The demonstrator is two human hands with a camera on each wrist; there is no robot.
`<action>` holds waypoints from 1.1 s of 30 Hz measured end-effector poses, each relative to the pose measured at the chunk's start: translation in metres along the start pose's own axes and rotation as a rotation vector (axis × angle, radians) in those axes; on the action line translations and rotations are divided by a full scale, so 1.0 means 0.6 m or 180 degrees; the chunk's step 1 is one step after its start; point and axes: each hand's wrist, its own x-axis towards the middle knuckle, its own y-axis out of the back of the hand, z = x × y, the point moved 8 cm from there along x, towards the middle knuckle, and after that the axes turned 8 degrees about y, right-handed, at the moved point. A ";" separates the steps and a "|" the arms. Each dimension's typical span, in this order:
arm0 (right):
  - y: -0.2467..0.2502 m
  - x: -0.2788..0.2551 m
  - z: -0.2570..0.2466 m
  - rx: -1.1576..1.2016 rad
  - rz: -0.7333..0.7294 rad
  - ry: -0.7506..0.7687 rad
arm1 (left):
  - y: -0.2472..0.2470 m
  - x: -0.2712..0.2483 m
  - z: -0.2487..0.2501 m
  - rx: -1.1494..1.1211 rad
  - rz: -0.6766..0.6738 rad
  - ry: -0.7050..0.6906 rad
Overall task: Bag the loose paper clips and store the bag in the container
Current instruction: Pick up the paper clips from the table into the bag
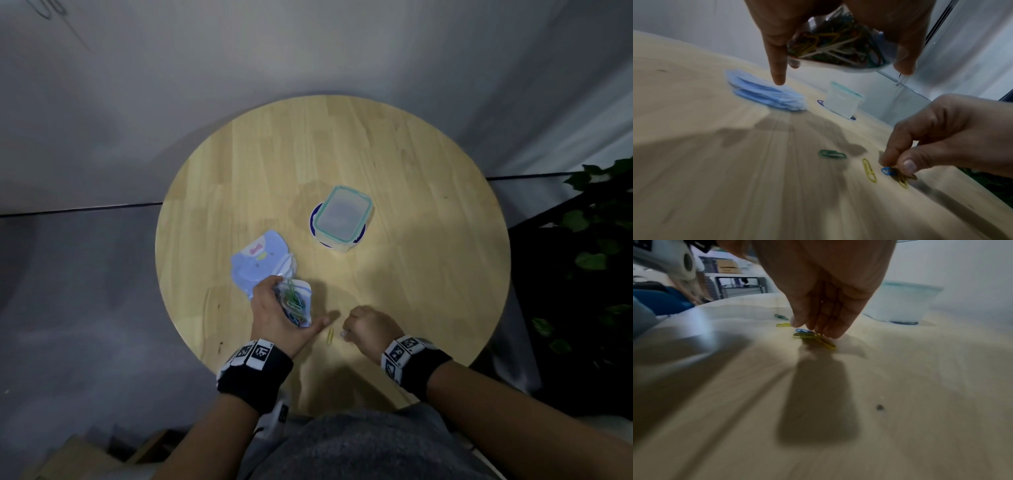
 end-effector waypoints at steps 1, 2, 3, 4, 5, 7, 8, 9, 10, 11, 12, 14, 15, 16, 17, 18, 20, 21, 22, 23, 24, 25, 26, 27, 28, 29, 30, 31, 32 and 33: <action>0.004 -0.003 0.006 0.0070 0.0061 -0.0058 | 0.001 0.001 0.002 0.0013 0.0011 -0.0026; 0.006 -0.008 0.013 0.0104 0.0105 -0.0113 | 0.001 0.002 0.002 0.0019 0.0025 -0.0048; 0.006 -0.012 0.018 0.0092 0.0091 -0.0152 | 0.001 0.003 0.003 0.0027 0.0037 -0.0071; 0.004 -0.015 0.021 0.0040 0.0031 -0.0172 | 0.001 0.004 0.003 0.0041 0.0042 -0.0091; 0.000 -0.018 0.022 -0.0040 -0.0035 -0.0177 | -0.001 0.003 0.004 0.0053 0.0036 -0.0108; -0.002 -0.018 0.021 -0.0146 -0.0073 -0.0197 | -0.005 0.000 0.006 0.0067 0.0013 -0.0128; -0.001 -0.015 0.019 -0.0158 -0.0046 -0.0211 | -0.005 -0.001 0.007 0.0076 0.0013 -0.0131; 0.001 -0.013 0.016 -0.0170 -0.0020 -0.0225 | -0.005 -0.002 0.008 0.0086 0.0017 -0.0130; 0.003 -0.010 0.013 -0.0195 -0.0017 -0.0234 | -0.004 -0.004 0.009 0.0091 0.0023 -0.0132; 0.005 -0.008 0.010 -0.0228 -0.0025 -0.0239 | -0.003 -0.005 0.009 0.0092 0.0026 -0.0134; 0.005 -0.006 0.007 -0.0257 -0.0034 -0.0243 | -0.003 -0.007 0.009 0.0094 0.0023 -0.0136; 0.003 -0.002 0.005 -0.0262 -0.0074 -0.0316 | -0.004 -0.008 0.010 0.0084 0.0021 -0.0133; 0.001 -0.001 0.006 -0.0255 -0.0108 -0.0374 | -0.004 -0.009 0.010 0.0085 0.0025 -0.0131; 0.000 0.001 0.006 -0.0252 -0.0144 -0.0430 | -0.003 -0.010 0.011 0.0097 0.0030 -0.0126; -0.001 0.002 0.007 -0.0257 -0.0180 -0.0472 | -0.003 -0.011 0.012 0.0116 0.0041 -0.0128; -0.001 0.002 0.006 -0.0277 -0.0212 -0.0493 | -0.003 -0.011 0.013 0.0130 0.0047 -0.0134; -0.001 0.003 0.005 -0.0335 -0.0251 -0.0509 | -0.002 -0.012 0.016 0.0131 0.0049 -0.0148; -0.001 0.002 0.005 -0.0369 -0.0252 -0.0514 | -0.002 -0.011 0.018 0.0134 0.0047 -0.0149; -0.001 0.001 0.005 -0.0402 -0.0239 -0.0523 | -0.002 -0.011 0.018 0.0140 0.0045 -0.0148; -0.001 0.000 0.005 -0.0426 -0.0229 -0.0531 | -0.002 -0.010 0.019 0.0142 0.0048 -0.0156; 0.000 -0.001 0.004 -0.0437 -0.0220 -0.0532 | -0.001 -0.009 0.017 0.0134 0.0051 -0.0158; -0.001 -0.002 0.003 -0.0428 -0.0214 -0.0519 | -0.001 -0.009 0.016 0.0118 0.0051 -0.0151; -0.001 -0.004 0.001 -0.0385 -0.0202 -0.0501 | -0.001 -0.009 0.013 0.0106 0.0040 -0.0128; -0.001 -0.006 0.001 -0.0305 -0.0186 -0.0486 | 0.000 -0.009 0.010 0.0097 0.0033 -0.0112; 0.000 -0.010 0.001 -0.0196 -0.0144 -0.0481 | 0.000 -0.009 0.008 0.0088 0.0032 -0.0109; 0.003 -0.013 0.002 -0.0053 -0.0063 -0.0503 | 0.001 -0.009 0.007 0.0081 0.0037 -0.0116; 0.007 -0.016 0.004 0.0113 0.0062 -0.0547 | 0.002 -0.009 0.005 0.0080 0.0054 -0.0126; 0.012 -0.018 0.006 0.0294 0.0218 -0.0607 | 0.004 -0.009 0.004 0.0088 0.0075 -0.0134; 0.017 -0.018 0.007 0.0459 0.0362 -0.0662 | 0.006 -0.008 0.002 0.0097 0.0093 -0.0132; 0.019 -0.015 0.007 0.0582 0.0455 -0.0700 | 0.007 -0.008 0.001 0.0099 0.0101 -0.0120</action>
